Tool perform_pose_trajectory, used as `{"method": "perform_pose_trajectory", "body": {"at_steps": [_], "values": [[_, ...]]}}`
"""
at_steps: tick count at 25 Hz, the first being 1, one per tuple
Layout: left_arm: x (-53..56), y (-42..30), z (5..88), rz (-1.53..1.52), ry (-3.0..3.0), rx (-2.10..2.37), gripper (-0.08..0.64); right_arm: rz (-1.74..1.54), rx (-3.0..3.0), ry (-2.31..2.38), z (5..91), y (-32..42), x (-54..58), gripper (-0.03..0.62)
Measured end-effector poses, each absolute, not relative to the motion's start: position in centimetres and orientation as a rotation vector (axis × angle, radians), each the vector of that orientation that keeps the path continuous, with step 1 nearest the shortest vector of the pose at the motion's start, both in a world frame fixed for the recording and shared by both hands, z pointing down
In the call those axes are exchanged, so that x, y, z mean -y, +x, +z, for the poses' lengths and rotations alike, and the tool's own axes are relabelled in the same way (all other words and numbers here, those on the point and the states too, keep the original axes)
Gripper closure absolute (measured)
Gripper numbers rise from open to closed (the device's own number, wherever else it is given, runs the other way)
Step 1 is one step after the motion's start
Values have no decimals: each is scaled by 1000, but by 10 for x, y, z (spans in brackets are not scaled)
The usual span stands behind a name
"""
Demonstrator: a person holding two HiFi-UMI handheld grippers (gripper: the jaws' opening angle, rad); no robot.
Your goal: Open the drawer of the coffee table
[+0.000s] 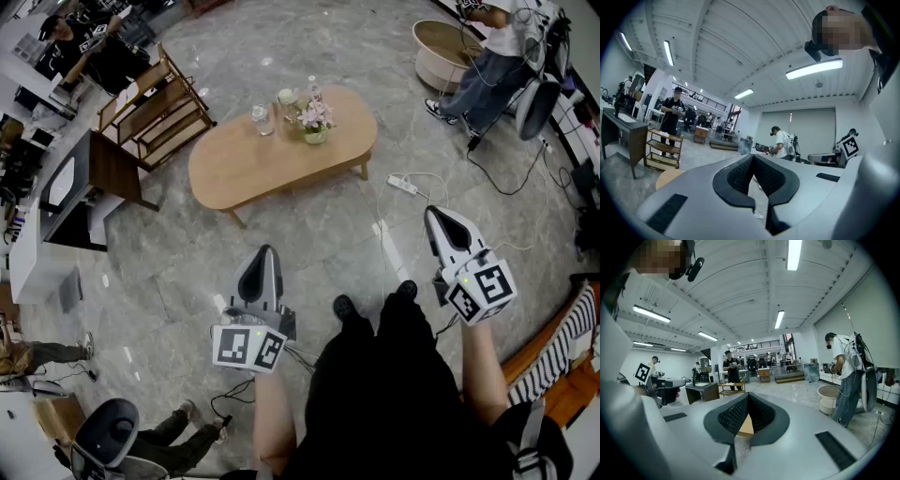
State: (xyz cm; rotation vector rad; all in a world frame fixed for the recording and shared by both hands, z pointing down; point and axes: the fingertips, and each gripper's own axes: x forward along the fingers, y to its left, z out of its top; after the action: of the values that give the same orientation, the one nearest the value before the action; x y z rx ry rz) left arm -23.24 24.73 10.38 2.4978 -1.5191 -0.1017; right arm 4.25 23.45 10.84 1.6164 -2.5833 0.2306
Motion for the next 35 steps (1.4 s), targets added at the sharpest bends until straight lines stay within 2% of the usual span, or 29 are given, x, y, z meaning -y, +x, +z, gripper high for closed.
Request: {"method": "perform_pose_trajectory", "body": {"at_steps": [20,35], "values": [[-242,-229,106,-122,2515,1476,548,222,2609,1625,96,27,-232,580],[-205,-198,123,-112,2503,1393,548,286,2531,1681,110,58,-211,580]]}}
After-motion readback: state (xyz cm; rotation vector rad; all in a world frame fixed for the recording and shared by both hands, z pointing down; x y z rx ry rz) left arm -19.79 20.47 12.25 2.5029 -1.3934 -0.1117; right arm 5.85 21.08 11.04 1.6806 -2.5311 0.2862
